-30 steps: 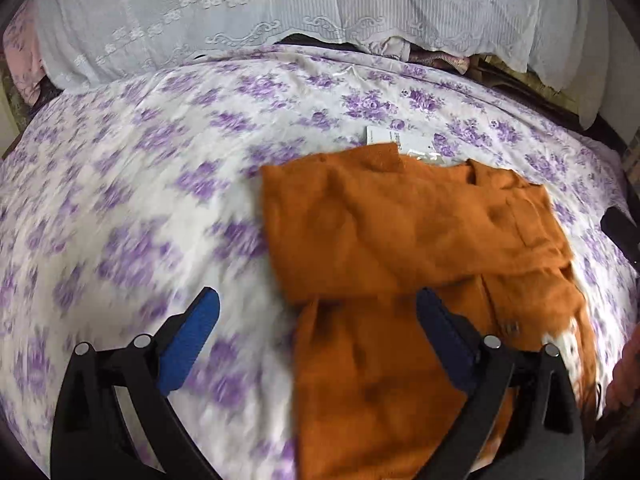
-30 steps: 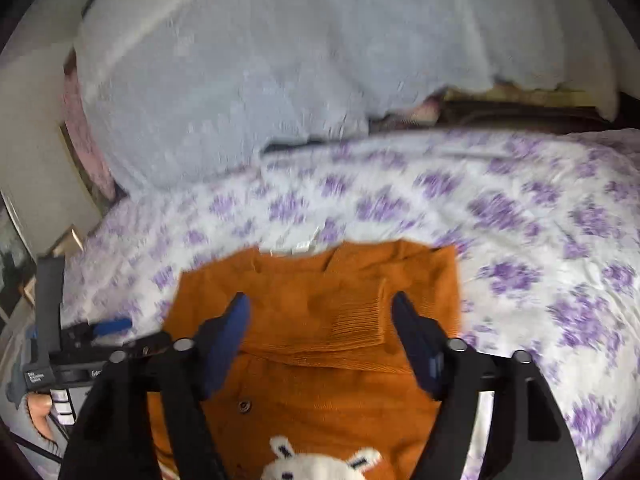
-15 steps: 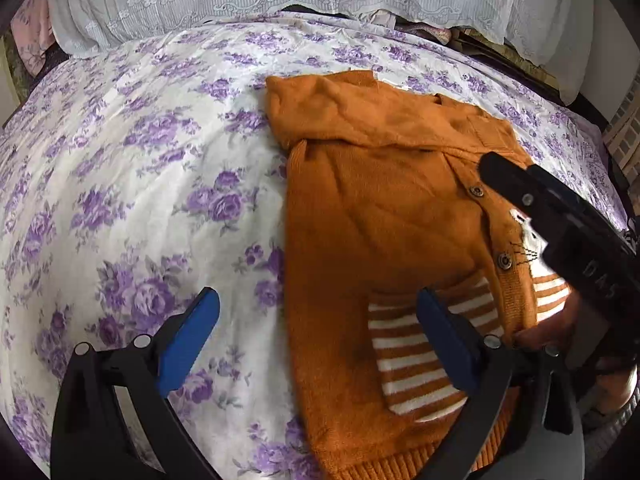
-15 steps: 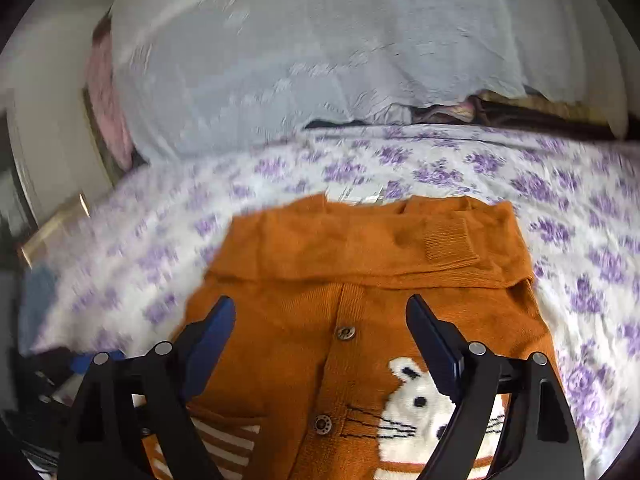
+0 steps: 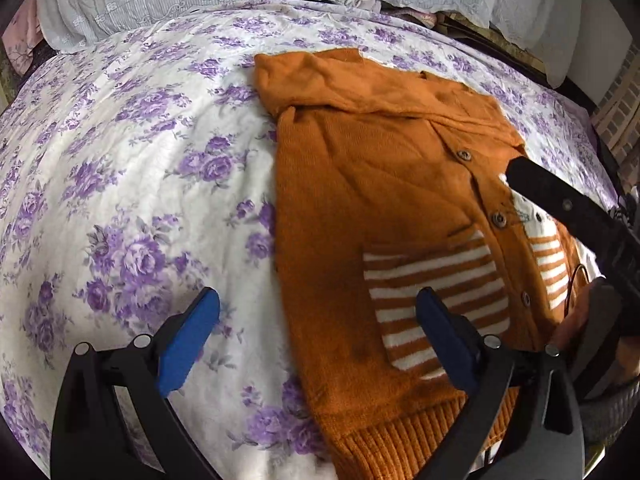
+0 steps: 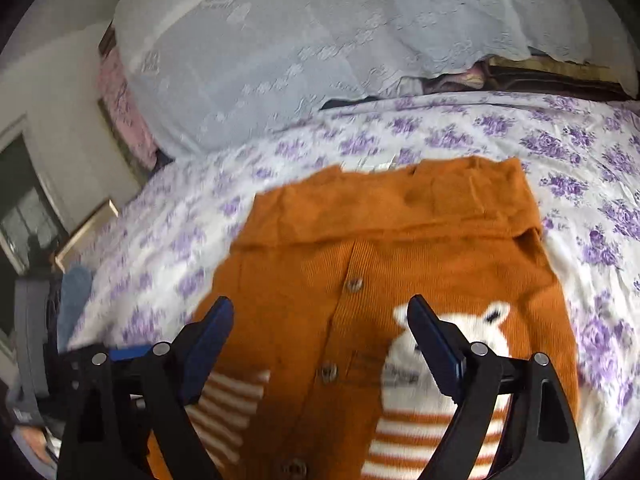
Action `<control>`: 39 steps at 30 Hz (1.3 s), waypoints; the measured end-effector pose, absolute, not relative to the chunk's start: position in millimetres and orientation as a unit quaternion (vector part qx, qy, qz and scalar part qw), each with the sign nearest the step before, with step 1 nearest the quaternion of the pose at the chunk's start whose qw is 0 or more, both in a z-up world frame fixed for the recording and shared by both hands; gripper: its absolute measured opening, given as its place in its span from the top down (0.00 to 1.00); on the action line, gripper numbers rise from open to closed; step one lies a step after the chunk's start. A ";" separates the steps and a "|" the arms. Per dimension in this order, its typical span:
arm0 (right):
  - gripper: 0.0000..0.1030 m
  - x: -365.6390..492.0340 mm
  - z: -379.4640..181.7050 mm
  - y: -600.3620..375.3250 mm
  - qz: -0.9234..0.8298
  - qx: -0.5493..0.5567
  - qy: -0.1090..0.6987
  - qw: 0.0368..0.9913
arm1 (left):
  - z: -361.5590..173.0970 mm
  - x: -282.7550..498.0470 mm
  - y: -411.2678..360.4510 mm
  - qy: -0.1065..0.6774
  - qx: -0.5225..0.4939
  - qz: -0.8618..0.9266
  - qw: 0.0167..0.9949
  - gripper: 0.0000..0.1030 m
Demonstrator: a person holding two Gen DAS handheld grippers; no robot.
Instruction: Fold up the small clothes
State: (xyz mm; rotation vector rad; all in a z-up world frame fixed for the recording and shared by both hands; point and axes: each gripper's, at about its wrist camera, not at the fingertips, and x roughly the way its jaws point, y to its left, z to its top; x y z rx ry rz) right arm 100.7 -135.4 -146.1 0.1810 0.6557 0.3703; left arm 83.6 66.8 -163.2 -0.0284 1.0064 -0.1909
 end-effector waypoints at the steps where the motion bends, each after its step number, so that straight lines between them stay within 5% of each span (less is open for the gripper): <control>1: 0.14 95.9 -141.5 -137.3 0.184 0.090 0.311 0.928 | -163.2 81.8 66.2 0.481 -0.012 -0.090 0.872 0.07; 9: 0.14 37.8 -146.4 -196.3 0.152 0.114 0.370 0.910 | -160.1 51.9 69.8 0.483 -0.011 -0.109 0.869 0.07; 16: 0.13 -0.8 -186.1 -275.1 0.150 0.291 0.404 0.854 | -168.3 38.4 64.4 0.489 -0.022 -0.156 0.858 0.07; 20: 0.03 -1.8 -185.2 -257.9 0.145 0.253 0.406 0.866 | -171.3 40.6 62.2 0.492 -0.023 -0.157 0.856 0.06; 29: 0.03 -5.1 -182.7 -267.1 0.172 0.266 0.431 0.845 | -165.5 40.0 57.2 0.490 -0.042 -0.194 0.849 0.06; 30: 0.05 -4.3 -181.8 -265.1 0.175 0.261 0.432 0.846 | -165.2 40.9 56.2 0.490 -0.044 -0.200 0.847 0.06; 34: 0.56 16.1 -194.1 -260.1 0.196 0.278 0.464 0.818 | -170.2 54.9 54.2 0.501 -0.065 -0.224 0.834 0.07; 37: 0.64 15.9 -197.1 -263.9 0.214 0.299 0.468 0.804 | -167.7 55.3 63.5 0.499 -0.097 -0.242 0.827 0.21; 39: 0.65 11.0 -198.3 -262.1 0.234 0.300 0.472 0.795 | -168.9 52.5 69.6 0.501 -0.114 -0.257 0.819 0.42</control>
